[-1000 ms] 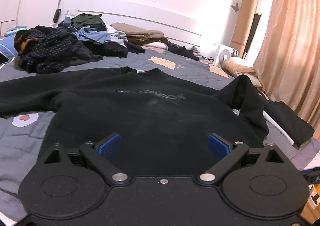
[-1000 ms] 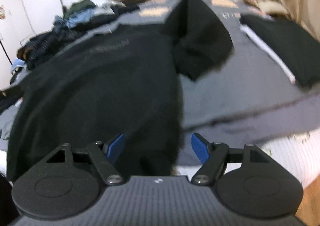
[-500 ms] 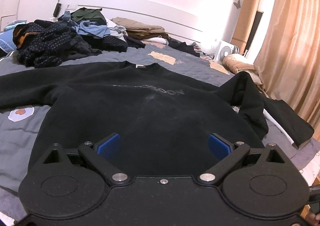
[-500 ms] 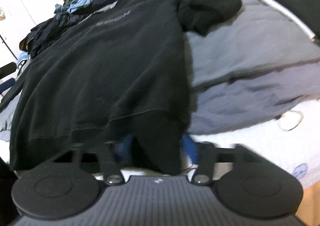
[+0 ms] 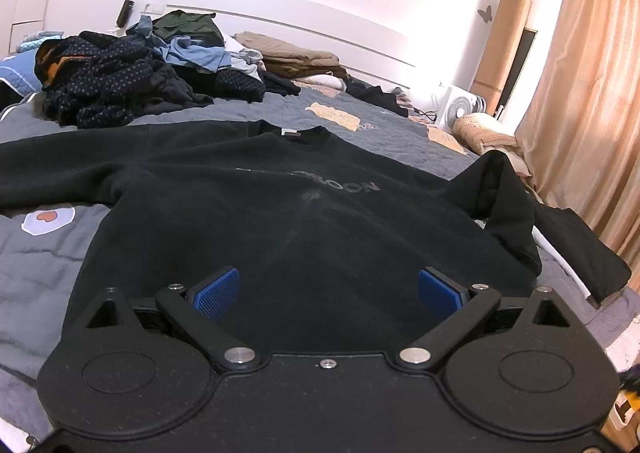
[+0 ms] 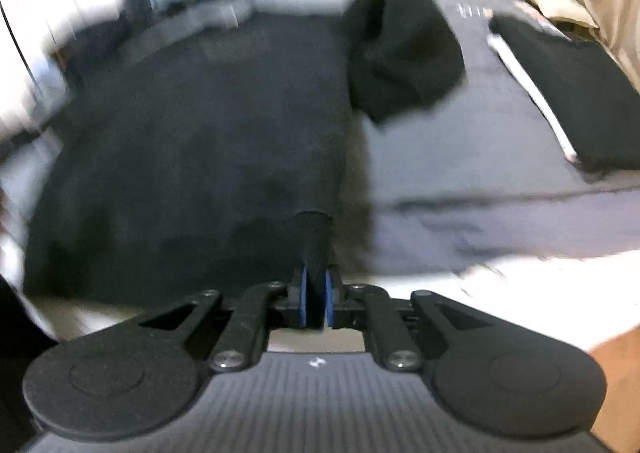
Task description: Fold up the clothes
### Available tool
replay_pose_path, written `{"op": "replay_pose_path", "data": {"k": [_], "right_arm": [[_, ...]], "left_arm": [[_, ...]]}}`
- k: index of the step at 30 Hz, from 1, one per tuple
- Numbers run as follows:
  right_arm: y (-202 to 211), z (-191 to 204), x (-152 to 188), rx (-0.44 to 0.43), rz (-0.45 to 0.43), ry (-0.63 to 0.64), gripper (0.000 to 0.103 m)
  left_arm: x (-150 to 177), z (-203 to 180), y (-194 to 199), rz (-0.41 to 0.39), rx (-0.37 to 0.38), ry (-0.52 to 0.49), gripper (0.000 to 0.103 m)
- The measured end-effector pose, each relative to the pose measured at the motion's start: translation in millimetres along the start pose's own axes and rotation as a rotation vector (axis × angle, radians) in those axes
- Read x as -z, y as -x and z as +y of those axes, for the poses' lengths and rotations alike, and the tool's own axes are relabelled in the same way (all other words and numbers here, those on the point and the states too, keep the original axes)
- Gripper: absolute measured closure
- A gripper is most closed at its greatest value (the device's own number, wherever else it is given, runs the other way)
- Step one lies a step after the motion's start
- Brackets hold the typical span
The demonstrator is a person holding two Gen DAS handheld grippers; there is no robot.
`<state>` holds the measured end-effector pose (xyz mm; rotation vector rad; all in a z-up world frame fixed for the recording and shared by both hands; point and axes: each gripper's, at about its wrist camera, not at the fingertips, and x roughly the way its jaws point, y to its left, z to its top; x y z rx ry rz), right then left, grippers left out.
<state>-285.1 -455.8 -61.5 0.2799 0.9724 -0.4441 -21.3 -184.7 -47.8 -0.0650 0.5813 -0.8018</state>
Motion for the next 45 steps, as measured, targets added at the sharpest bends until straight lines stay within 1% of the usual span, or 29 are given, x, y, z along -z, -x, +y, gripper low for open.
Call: {"op": "replay_pose_path", "data": {"k": [3,4,6,7,8,9,10,11,12,13,15,16,17,22,24,28,32,34,38,41,43,44,45], "right_arm": [[-22,-5,10,0.092,0.069,0.031,0.094],[-22,-10,11,0.085,0.062,0.002,0.094],[-14,-21,10,0.021,-0.003,-0.09,0.092],[-8,-21,8,0.002,-0.043,-0.105,0.092],[-3,-21,6,-0.017,-0.084,-0.119,0.09],[3,-21,4,-0.035,-0.125,-0.134,0.083],[6,-17,1,-0.035,-0.153,-0.126,0.076],[7,-10,-4,-0.021,-0.172,-0.101,0.06],[7,-4,-9,-0.011,-0.195,-0.076,0.051],[8,1,-13,-0.006,-0.223,-0.052,0.05],[4,0,-24,-0.002,-0.25,-0.061,0.043],[2,-3,-29,-0.001,-0.26,-0.073,0.036],[0,-5,-35,-0.001,-0.27,-0.085,0.031],[-11,-17,-62,0.003,-0.32,-0.147,0.029],[-21,-31,-74,0.002,-0.33,-0.196,0.029],[-49,-64,-95,-0.013,-0.323,-0.337,0.029],[-88,-86,-113,-0.029,-0.287,-0.427,0.029],[-104,-91,-119,-0.031,-0.271,-0.447,0.029],[-129,-100,-129,-0.069,-0.253,-0.495,0.029],[-141,-99,-134,-0.082,-0.235,-0.502,0.029],[-144,-96,-135,-0.081,-0.238,-0.501,0.029],[-145,-94,-135,-0.081,-0.241,-0.501,0.03],[-145,-93,-136,-0.075,-0.244,-0.502,0.037]], "left_arm": [[-1,0,0,0.001,0.004,0.003,0.007],[-1,-1,0,0.001,0.005,0.003,0.007],[0,-1,0,0.004,0.005,-0.001,0.007],[0,-1,-1,0.005,0.005,-0.003,0.007],[0,-1,-1,0.007,0.006,-0.004,0.007],[1,-1,-1,0.009,0.007,-0.004,0.007],[1,-1,-1,0.01,0.006,-0.003,0.007],[1,-1,-1,0.01,0.006,-0.002,0.007],[1,-1,0,0.009,0.005,-0.001,0.007],[1,-1,0,0.009,0.005,0.001,0.007],[1,-1,-1,0.011,0.004,0.0,0.007],[1,-1,-1,0.012,0.004,0.0,0.007],[1,-1,-1,0.013,0.003,0.0,0.007],[1,-1,-2,0.017,0.008,0.012,0.007],[2,0,-2,0.019,0.01,0.016,0.007],[2,-1,-3,0.019,0.018,0.015,0.006],[1,-2,-6,0.024,0.025,0.023,0.005],[0,-2,-7,0.026,0.029,0.027,0.005],[0,-2,-11,0.031,0.036,0.034,0.005],[-1,-2,-13,0.035,0.041,0.039,0.005],[-1,-2,-15,0.037,0.045,0.043,0.005],[-1,-3,-15,0.039,0.047,0.045,0.005],[-2,-3,-16,0.04,0.049,0.047,0.005]]}}
